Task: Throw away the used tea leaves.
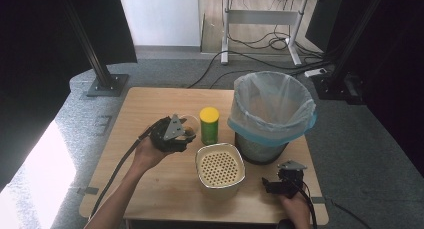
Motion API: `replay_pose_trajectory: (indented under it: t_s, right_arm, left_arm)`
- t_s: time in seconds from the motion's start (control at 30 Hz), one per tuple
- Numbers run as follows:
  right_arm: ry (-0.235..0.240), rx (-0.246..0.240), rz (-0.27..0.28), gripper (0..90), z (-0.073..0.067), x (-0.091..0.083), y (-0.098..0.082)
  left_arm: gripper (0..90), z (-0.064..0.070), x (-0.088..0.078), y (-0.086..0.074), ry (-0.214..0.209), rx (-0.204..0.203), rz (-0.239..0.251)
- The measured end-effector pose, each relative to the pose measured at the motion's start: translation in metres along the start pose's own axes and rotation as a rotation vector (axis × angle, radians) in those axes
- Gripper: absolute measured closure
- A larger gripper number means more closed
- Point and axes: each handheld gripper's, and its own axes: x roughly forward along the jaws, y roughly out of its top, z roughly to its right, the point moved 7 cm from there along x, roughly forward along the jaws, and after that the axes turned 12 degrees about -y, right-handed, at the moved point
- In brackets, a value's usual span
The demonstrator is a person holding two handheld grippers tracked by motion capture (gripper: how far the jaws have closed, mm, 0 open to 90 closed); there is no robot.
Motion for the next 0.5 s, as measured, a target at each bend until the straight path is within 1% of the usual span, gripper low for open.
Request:
replay_pose_trajectory:
  t_s: [0.13,0.17,0.2,0.23,0.27,0.33,0.4,0.5]
  right_arm:
    - [-0.001,-0.002,0.000,0.0,0.000,0.000,0.000]
    - [-0.001,-0.002,0.000,0.0,0.000,0.000,0.000]
    - [0.000,-0.002,0.000,0.0,0.000,0.000,0.000]
    - [0.000,-0.002,0.000,0.0,0.000,0.000,0.000]
    - [-0.001,-0.002,0.000,0.0,0.000,0.000,0.000]
    - [-0.001,-0.002,0.000,0.0,0.000,0.000,0.000]
    - [0.000,-0.002,0.000,0.0,0.000,0.000,0.000]
    - [-0.001,-0.002,0.000,0.0,0.000,0.000,0.000]
  left_arm:
    - [36.8,0.004,0.000,0.008,-0.002,0.022,0.007]
    - [36.8,0.004,0.000,0.008,-0.002,0.022,0.007]
    - [36.8,0.006,0.000,0.012,-0.003,0.038,0.004]
    - [36.8,0.006,0.000,0.012,-0.003,0.038,0.004]
    - [36.8,0.008,0.001,0.015,-0.005,0.050,0.002]
    - [36.8,0.010,0.001,0.019,0.001,0.064,0.005]
    - [36.8,0.011,0.002,0.021,0.007,0.082,-0.005]
    - [36.8,0.014,0.003,0.025,0.027,0.119,-0.019]
